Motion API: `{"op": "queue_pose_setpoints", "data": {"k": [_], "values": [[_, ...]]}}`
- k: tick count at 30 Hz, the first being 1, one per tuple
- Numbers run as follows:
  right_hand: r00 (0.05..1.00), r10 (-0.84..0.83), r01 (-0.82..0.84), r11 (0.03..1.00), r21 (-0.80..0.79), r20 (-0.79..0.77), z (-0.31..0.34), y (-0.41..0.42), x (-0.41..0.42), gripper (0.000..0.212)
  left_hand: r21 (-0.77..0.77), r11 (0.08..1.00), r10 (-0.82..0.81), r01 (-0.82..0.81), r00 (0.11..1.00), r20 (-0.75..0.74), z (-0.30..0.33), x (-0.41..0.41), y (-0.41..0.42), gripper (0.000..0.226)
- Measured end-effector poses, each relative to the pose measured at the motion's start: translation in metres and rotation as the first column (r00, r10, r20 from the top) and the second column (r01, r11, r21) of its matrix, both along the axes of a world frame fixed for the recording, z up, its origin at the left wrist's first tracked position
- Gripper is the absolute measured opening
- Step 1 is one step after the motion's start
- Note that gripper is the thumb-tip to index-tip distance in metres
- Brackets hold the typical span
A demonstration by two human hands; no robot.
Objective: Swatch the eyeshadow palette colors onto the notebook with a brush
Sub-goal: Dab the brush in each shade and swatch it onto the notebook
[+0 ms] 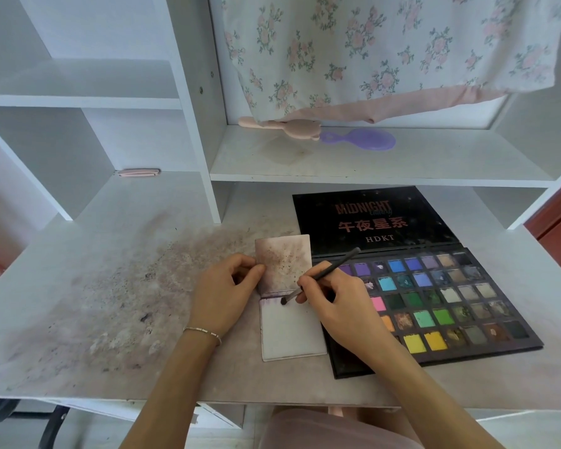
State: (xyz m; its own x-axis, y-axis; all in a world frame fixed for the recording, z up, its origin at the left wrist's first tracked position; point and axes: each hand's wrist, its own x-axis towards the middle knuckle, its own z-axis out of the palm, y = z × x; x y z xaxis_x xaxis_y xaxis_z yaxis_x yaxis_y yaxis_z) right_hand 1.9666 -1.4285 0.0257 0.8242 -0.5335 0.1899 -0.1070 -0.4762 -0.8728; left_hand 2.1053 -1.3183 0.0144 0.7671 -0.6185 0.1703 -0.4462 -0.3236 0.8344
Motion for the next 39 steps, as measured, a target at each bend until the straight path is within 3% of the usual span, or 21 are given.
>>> {"op": "queue_pose_setpoints", "data": {"k": [5, 13, 39], "values": [[1.000, -0.002, 0.002, 1.000, -0.004, 0.008, 0.0016, 0.0009, 0.0009, 0.016, 0.005, 1.000, -0.003, 0.003, 1.000, 0.002, -0.0002, -0.0003, 0.0004, 0.012], [1.000, -0.002, 0.002, 1.000, -0.015, 0.000, -0.0007, -0.0005, 0.0008, 0.006, -0.002, 1.000, -0.011, 0.011, 1.000, 0.007, 0.0015, -0.0013, 0.0004, 0.017], [1.000, 0.010, -0.010, 1.000, -0.022, -0.020, 0.0007, -0.0005, 0.0002, 0.007, 0.026, 1.000, -0.004, 0.003, 1.000, 0.031, -0.0004, -0.0001, 0.0005, 0.008]]}}
